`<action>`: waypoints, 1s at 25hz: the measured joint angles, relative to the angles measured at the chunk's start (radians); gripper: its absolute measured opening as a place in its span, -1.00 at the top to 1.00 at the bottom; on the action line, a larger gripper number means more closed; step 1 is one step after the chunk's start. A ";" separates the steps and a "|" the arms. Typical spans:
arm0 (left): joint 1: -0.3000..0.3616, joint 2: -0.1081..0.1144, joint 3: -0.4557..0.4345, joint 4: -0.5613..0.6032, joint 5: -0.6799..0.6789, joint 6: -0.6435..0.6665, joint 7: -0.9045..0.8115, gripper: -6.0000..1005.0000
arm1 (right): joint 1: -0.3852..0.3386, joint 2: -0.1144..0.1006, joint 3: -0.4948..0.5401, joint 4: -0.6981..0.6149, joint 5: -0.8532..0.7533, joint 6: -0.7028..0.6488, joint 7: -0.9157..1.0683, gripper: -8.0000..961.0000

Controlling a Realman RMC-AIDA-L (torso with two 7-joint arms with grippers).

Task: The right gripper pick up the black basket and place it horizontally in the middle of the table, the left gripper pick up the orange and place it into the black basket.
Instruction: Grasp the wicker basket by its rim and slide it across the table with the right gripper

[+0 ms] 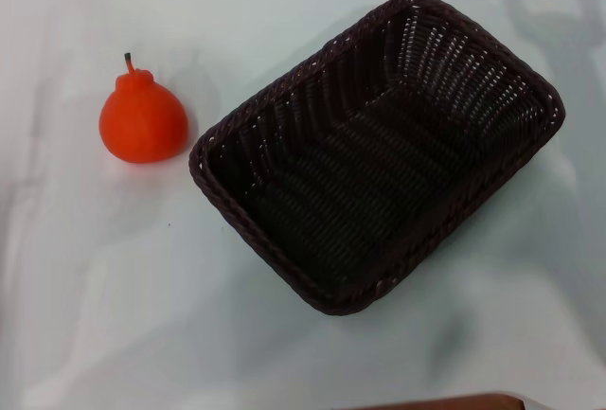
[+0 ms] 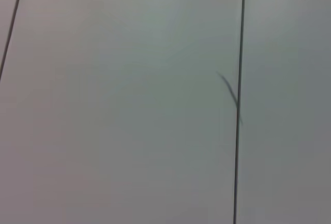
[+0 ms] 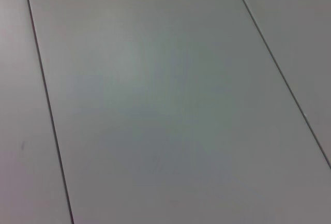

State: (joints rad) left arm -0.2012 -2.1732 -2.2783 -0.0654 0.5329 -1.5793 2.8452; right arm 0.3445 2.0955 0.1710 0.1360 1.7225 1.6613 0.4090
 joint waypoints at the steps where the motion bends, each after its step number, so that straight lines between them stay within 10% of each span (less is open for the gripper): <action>1: 0.000 0.000 -0.001 0.000 0.000 0.000 0.000 -0.71 | 0.000 0.000 0.000 0.001 0.000 0.000 0.002 -0.88; 13: -0.005 0.001 -0.009 0.019 -0.001 0.001 0.002 -0.71 | 0.002 -0.015 -0.145 -0.093 -0.001 0.049 0.159 -0.77; 25: -0.020 0.001 -0.019 0.021 -0.001 0.023 0.001 -0.71 | 0.050 -0.030 -0.442 -0.986 -0.390 -0.033 1.336 -0.73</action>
State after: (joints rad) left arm -0.2209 -2.1721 -2.2973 -0.0444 0.5324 -1.5563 2.8459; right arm 0.3943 2.0655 -0.2713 -0.8498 1.3328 1.6281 1.7448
